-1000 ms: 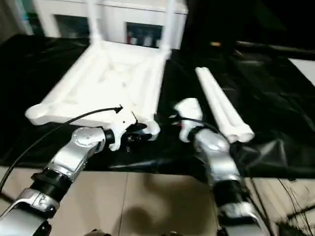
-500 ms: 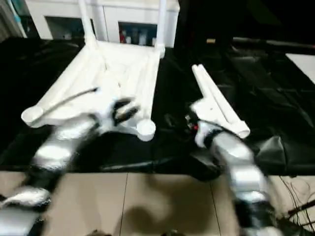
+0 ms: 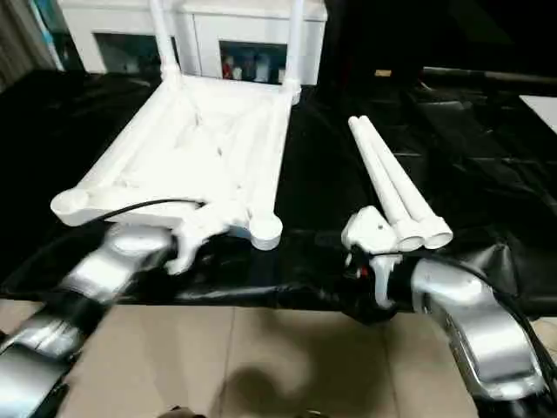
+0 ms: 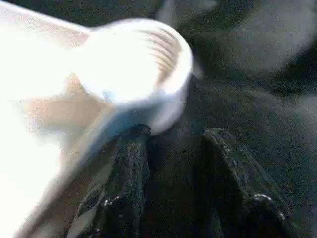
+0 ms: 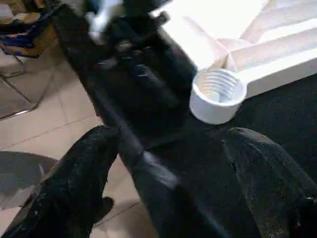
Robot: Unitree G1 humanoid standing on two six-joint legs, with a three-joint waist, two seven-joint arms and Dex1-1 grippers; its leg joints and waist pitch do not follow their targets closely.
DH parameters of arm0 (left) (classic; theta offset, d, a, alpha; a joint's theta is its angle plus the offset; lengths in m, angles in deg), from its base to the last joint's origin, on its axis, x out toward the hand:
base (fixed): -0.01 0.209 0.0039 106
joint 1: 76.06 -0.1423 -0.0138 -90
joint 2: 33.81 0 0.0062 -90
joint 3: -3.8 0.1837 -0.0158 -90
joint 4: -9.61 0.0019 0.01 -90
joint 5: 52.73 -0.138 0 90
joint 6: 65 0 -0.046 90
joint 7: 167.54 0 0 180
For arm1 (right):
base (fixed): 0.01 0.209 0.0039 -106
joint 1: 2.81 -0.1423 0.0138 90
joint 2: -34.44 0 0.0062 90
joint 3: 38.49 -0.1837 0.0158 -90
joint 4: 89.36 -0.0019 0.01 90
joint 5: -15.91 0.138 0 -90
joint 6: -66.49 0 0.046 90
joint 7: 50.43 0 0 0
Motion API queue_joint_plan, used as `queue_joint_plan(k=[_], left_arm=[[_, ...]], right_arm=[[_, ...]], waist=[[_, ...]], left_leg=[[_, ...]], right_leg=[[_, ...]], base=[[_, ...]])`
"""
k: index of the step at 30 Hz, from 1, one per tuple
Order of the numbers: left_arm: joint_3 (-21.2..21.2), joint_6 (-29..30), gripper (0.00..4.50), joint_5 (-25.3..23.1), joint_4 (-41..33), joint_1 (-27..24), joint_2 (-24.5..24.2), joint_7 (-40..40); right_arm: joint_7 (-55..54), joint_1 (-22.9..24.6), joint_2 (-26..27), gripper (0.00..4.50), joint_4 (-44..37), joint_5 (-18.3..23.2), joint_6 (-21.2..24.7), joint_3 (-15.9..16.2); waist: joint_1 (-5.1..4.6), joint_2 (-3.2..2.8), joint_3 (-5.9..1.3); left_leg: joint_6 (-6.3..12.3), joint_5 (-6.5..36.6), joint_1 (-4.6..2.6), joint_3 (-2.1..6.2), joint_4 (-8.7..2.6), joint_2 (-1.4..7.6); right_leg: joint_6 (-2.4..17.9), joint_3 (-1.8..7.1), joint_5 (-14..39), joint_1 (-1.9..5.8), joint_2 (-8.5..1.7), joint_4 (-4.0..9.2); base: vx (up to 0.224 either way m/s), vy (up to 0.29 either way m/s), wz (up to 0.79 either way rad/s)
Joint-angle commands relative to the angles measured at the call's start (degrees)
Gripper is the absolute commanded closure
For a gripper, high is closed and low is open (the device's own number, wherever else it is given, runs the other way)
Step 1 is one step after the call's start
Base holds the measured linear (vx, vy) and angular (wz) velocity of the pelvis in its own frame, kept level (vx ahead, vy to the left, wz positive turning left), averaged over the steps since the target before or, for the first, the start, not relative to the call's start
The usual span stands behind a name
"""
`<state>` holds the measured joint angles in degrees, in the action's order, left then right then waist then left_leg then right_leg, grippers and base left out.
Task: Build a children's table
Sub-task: Rotate table base
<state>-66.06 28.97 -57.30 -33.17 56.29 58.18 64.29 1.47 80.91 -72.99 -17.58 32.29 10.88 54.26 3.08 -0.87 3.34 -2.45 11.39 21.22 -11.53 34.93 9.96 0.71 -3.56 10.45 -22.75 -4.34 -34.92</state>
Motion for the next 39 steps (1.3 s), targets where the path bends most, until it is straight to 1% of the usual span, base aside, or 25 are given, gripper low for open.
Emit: queue_joint_plan(k=[1,3,4,8,10,13,14,15,17,18,20,21,23,26,28,29,30,31,32,34,35,36,37,38,39], left_arm=[[0.2,-2.0,2.47,-1.2,3.9,2.2,1.0,-2.8],[0.0,-3.2,2.47,-1.1,8.8,5.1,3.3,-6.0],[-0.2,-3.8,2.47,-1.4,10.2,5.8,3.8,-7.3],[-3.9,-7.7,2.47,-1.4,15.0,9.3,6.3,-16.8],[-6.4,-10.0,2.47,0.6,14.8,9.5,7.2,-18.2],[-10.9,-12.3,2.47,5.2,11.4,7.3,7.5,-16.8],[-11.3,-12.1,2.47,5.7,10.3,6.5,7.4,-16.6],[-12.0,-11.8,2.47,6.6,8.5,5.4,7.3,-16.3],[-14.4,-8.7,2.47,8.6,-3.0,-1.6,6.7,-18.5],[-15.4,-7.5,2.47,9.0,-8.8,-5.2,6.5,-20.6],[-19.6,-4.8,2.47,10.5,-23.9,-15.1,7.6,-27.8],[-20.3,-4.3,2.47,10.6,-26.1,-16.7,7.8,-29.0],[-22.9,-3.2,2.47,10.8,-31.2,-21.0,8.6,-32.8],[-24.8,-9.2,2.47,3.9,-28.4,-24.3,8.3,-41.8],[-25.2,-9.0,2.47,2.2,-27.8,-25.3,8.4,-44.4],[-25.5,-8.4,2.47,2.2,-27.7,-25.7,8.6,-45.2],[-25.9,-6.2,2.47,2.4,-30.3,-27.7,9.3,-46.7],[-25.9,-6.2,2.47,2.4,-30.3,-27.7,9.3,-46.7],[-25.5,-5.1,2.47,1.8,-31.8,-29.1,9.3,-47.2],[-25.0,-3.5,2.47,1.8,-34.7,-30.7,9.4,-47.3],[-25.0,-2.0,2.47,2.3,-36.7,-31.7,9.7,-47.3],[-25.1,-0.8,2.47,2.6,-38.0,-32.2,10.0,-47.5],[-25.2,-0.2,2.47,4.6,-39.1,-32.8,10.3,-45.6],[-25.0,-0.1,2.47,4.7,-39.4,-33.0,10.3,-45.4],[-24.5,-0.3,2.47,4.5,-40.1,-33.6,10.1,-44.9]], right_arm=[[-0.9,1.1,-0.5,0.64,-2.2,0.2,1.0,-0.6],[-1.9,2.2,-1.3,0.64,-3.6,0.1,1.6,-0.7],[-2.5,2.3,-1.3,0.64,-3.8,-0.1,1.7,-0.9],[-6.3,3.2,-0.2,0.64,-4.4,-1.7,1.0,-2.4],[-8.3,3.5,1.1,0.64,-4.1,-2.5,0.1,-2.6],[-14.6,3.3,6.0,0.64,-2.9,-4.2,-1.7,-3.2],[-15.4,3.2,6.8,0.64,-2.8,-4.1,-2.0,-3.4],[-16.7,3.2,8.0,0.64,-2.5,-4.0,-2.4,-3.7],[-22.4,3.1,13.4,0.64,-1.3,-3.5,-2.7,-5.2],[-25.0,3.3,15.5,0.64,-0.7,-3.7,-2.8,-5.5],[-31.8,4.0,20.1,0.64,1.7,-5.2,-3.1,-5.8],[-32.8,4.1,20.9,0.64,2.1,-5.5,-3.3,-5.7],[-35.3,4.7,23.1,0.64,3.3,-6.8,-4.8,-5.0],[-40.2,4.7,27.9,0.64,6.5,-8.8,-8.3,-4.4],[-41.3,4.1,29.3,0.64,7.9,-9.0,-9.6,-4.2],[-41.3,4.0,29.4,0.64,8.5,-9.3,-10.4,-3.8],[-41.6,3.5,29.8,0.64,9.6,-9.9,-11.5,-3.2],[-41.6,3.5,29.8,0.64,9.6,-9.9,-11.5,-3.2],[-41.7,3.1,30.3,0.64,10.2,-9.7,-11.9,-3.3],[-42.0,2.9,30.7,0.64,10.5,-9.5,-12.6,-3.3],[-41.8,2.8,30.5,0.64,10.5,-9.6,-12.8,-2.9],[-41.7,2.6,30.3,0.64,10.6,-9.8,-13.1,-2.7],[-41.3,2.6,30.2,0.64,10.8,-9.8,-13.3,-2.5],[-41.3,2.6,30.2,0.64,10.9,-9.9,-13.5,-2.4],[-41.1,2.6,30.2,0.64,11.5,-10.3,-14.2,-2.1]], waist=[[-0.15,-0.1,-3.81],[-0.18,-1.01,-4.04],[-0.33,-0.53,-4.09],[-0.79,-0.72,-4.22],[-1.1,-0.15,-4.21],[-1.35,-0.26,-4.19],[-1.18,0.23,-4.19],[-1.27,1.14,-4.13],[-1.02,0.45,-4.07],[-1.48,1.37,-3.99],[-1.63,1.14,-4.05],[-2.08,0.79,-4.09],[-2.09,1.2,-4.04],[-1.47,1.22,-3.56],[-2.12,0.48,-3.42],[-2.81,-0.37,-3.4],[-3.04,-1.04,-3.28],[-3.03,-1.08,-3.31],[-3.42,-0.57,-3.2],[-3.81,0.55,-3.77],[-3.72,2.51,-4.17],[-1.77,5.26,-5.34],[-1.1,4.28,-4.85],[-0.77,4.03,-3.72],[-0.32,3.96,-3.51]], left_leg=[[2.91,10.9,-0.66,2.04,-4.03,3.08],[3.43,10.7,-0.67,2.14,-3.82,2.96],[3.59,10.7,-0.6,2.09,-3.79,2.94],[4.84,9.7,-0.15,2.16,-3.44,2.52],[5.48,9.3,0.08,2.17,-3.4,2.5],[5.77,8.4,0.28,2.19,-3.43,2.33],[5.9,8.5,0.1,2.23,-3.44,2.51],[5.98,8.4,0.03,2.06,-3.53,2.7],[6.1,8.0,-0.15,2.15,-3.68,3.05],[5.77,7.6,0.09,2.18,-4.06,3.54],[5.08,8.8,-0.3,2.05,-4.12,3.56],[4.68,7.5,-0.06,2.22,-4.43,4.24],[4.01,9.6,-0.43,1.9,-4.3,3.82],[2.42,11.9,-1.03,2.08,-4.74,3.93],[0.16,15.9,-2.44,3.86,-6.24,6.19],[0.43,16.6,-3.12,6.46,-8.48,10.56],[1.84,16.7,-3.18,7.72,-10.29,13.95],[2.32,16.6,-3.39,7.7,-10.73,14.64],[4.98,16.0,-3.55,7.22,-10.86,14.55],[9.94,15.8,-2.61,4.89,-9.13,11.42],[11.87,17.8,-0.68,0.83,-3.05,3.1],[11.83,15.4,2.27,-0.38,8.83,-3.6],[10.35,11.8,3.62,0.55,9.12,-2.98],[7.34,6.7,4.69,1.86,8.02,-2.83],[7.37,5.1,4.09,3.26,4.33,-2.07]], right_leg=[[11.3,3.0,12.7,2.85,-4.2,5.19],[11.5,2.89,12.0,3.04,-4.16,5.13],[11.5,2.83,11.6,3.17,-4.09,5.2],[11.2,2.47,12.3,3.45,-3.89,5.28],[11.0,2.34,13.3,3.48,-3.93,5.45],[11.0,2.03,15.5,3.12,-3.97,5.46],[10.6,2.1,16.2,3.03,-4.05,5.33],[10.5,2.17,16.3,2.93,-4.03,5.31],[10.7,2.27,17.1,2.6,-4.31,5.08],[11.7,2.31,15.1,2.46,-4.25,4.49],[11.8,2.38,14.9,2.04,-4.07,4.69],[13.0,2.64,10.3,2.11,-4.25,4.19],[12.6,2.56,10.9,1.95,-3.84,4.35],[9.9,2.34,13.9,1.29,-2.88,4.95],[8.3,0.87,12.3,0.9,-0.75,4.71],[8.4,-0.2,8.4,0.78,-0.64,2.3],[7.4,-0.55,6.2,0.23,-0.93,-0.79],[7.6,-0.74,5.2,-0.35,-1.03,-2.08],[8.5,-0.63,3.5,-0.97,-1.39,-3.3],[15.5,-0.09,-0.8,-0.34,-2.5,-1.53],[24.3,0.58,-2.1,0.83,-2.27,3.22],[24.4,2.7,5.6,4.13,-5.02,6.62],[22.8,3.57,8.1,4.92,-6.19,6.5],[13.8,3.6,11.9,4.54,-6.77,6.57],[4.9,3.87,13.1,5.05,-6.72,6.74]], base=[[0.0,0.0,0.0],[0.0,0.0,0.0],[0.0,0.0,0.0],[0.0,0.0,0.0],[0.0,0.0,0.0],[0.0,0.0,0.0],[0.0,0.0,0.0],[0.0,0.0,0.0],[0.0,0.0,0.0],[0.0,0.0,0.0],[0.0,0.0,0.0],[0.0,0.0,0.0],[0.0,0.0,0.0],[0.0,0.0,0.0],[0.0,0.0,0.0],[0.0,0.0,0.0],[0.001,-0.069,0.1],[0.001,-0.069,0.1],[0.012,-0.124,0.16],[0.012,-0.193,0.12],[0.006,-0.22,0.03],[0.0,-0.201,0.01],[0.0,-0.201,0.01],[-0.025,-0.18,0.02],[-0.051,-0.141,-0.01]])
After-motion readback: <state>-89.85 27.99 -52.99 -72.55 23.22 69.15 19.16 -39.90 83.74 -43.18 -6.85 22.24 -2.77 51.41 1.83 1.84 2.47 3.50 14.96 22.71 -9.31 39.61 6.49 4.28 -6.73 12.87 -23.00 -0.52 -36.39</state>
